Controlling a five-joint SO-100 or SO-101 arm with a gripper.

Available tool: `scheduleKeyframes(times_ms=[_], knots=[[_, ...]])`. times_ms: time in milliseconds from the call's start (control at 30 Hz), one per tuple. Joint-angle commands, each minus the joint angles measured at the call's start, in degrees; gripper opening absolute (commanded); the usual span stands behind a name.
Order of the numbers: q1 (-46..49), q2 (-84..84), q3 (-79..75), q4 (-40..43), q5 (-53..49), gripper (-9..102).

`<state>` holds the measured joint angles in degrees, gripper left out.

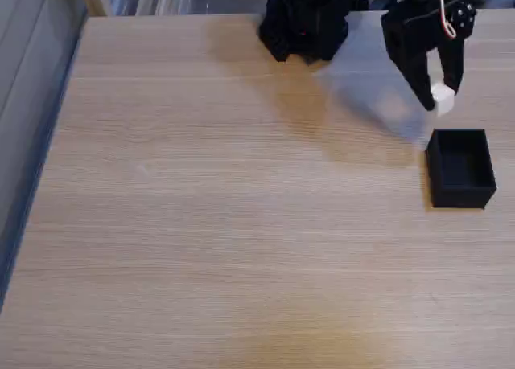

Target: Pick a white block and place it in the black box.

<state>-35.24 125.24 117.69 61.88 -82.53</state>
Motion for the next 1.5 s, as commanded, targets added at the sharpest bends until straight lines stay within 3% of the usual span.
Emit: scheduleKeyframes(times_ms=[0, 467, 633, 733, 800, 900, 933, 1167, 1467], knots=[[-2.5, -4.8, -7.6, 0.2, 1.1, 0], [-1.1, -21.3, -19.4, -2.7, 1.0, 1], [-0.4, -21.4, -19.5, -1.7, 1.7, 21], [0.0, -20.7, -19.7, -0.4, 1.2, 24], [0.4, -19.6, -19.5, 0.2, 1.8, 19], [0.9, -16.7, -17.8, 0.3, 3.3, 0], [1.1, -15.5, -17.0, 0.3, 3.6, 0], [5.4, -1.7, -2.6, -0.9, 1.3, 0], [19.5, 24.5, 31.5, -6.2, -9.1, 0]])
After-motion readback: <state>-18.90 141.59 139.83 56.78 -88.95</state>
